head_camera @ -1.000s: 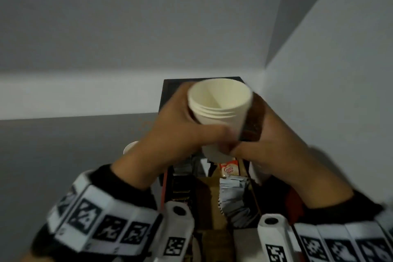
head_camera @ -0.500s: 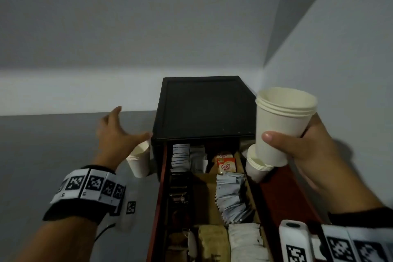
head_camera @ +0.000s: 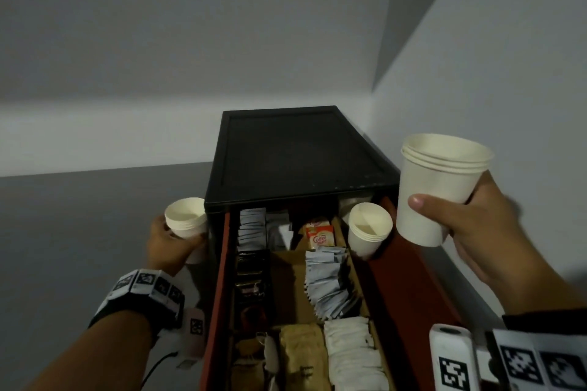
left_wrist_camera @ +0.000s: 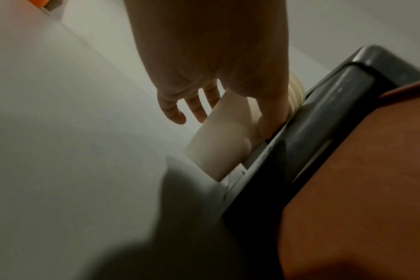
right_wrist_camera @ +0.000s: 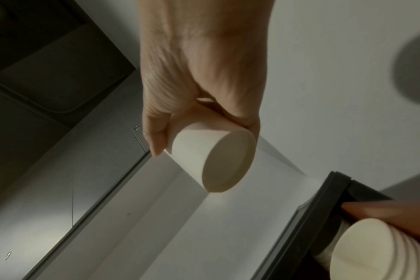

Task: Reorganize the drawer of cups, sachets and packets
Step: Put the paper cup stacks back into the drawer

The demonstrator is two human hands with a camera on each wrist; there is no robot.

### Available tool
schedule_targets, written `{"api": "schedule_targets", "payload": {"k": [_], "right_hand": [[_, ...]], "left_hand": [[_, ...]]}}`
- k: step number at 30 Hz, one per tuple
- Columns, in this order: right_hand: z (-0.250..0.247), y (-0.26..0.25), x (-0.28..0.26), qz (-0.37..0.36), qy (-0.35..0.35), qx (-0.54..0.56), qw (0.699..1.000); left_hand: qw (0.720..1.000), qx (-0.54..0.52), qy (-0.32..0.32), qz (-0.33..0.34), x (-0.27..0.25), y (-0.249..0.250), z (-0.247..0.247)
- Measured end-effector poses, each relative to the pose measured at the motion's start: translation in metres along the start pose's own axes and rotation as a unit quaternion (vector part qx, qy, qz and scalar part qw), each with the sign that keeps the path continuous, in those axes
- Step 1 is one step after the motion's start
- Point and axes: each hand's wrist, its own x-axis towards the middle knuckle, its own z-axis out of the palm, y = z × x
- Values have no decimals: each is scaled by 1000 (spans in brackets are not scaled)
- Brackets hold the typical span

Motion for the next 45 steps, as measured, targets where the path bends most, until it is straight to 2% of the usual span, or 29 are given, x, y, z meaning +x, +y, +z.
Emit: {"api": "schedule_targets", "payload": {"k": [4,6,9,11,13,15,18,24,27,36,38,41,45], "right_hand": [[-16,-6,0,-12,20,16,1000],[-23,-7,3,-22,30,29,999],[-28,-8,11,-32,31,40,998],[-30,-12,19,-47,28,37,998],[-32,-20,26,-63,29,34,997],[-38,-29,32,-84,34,35,995],[-52,-37,36,-103,40,50,993],[-69,-21,28,-84,19,111,990],[-72,-9,21,-60,-9,125,990],[-87,11,13,-27,-27,134,990],[-88,13,13,-21,-26,134,990],[-86,14,14,-13,-33,131,991],[-82,14,15,-7,-39,118,992]], "left_hand": [[992,15,26,123,-5,54,-30],[986,21,11,166,1,87,-50],[971,28,-48,233,-8,147,-59],[953,-14,-135,272,-38,196,-40],[913,-59,-283,289,-71,230,-8],[881,-113,-394,236,-104,238,27],[863,-113,-471,140,-140,208,82],[864,41,-489,110,-162,114,162],[867,49,-486,98,-168,92,178],[885,21,-454,102,-176,76,178],[892,59,-434,109,-175,74,179],[910,165,-364,112,-176,73,181],[910,243,-319,100,-173,69,181]]}}
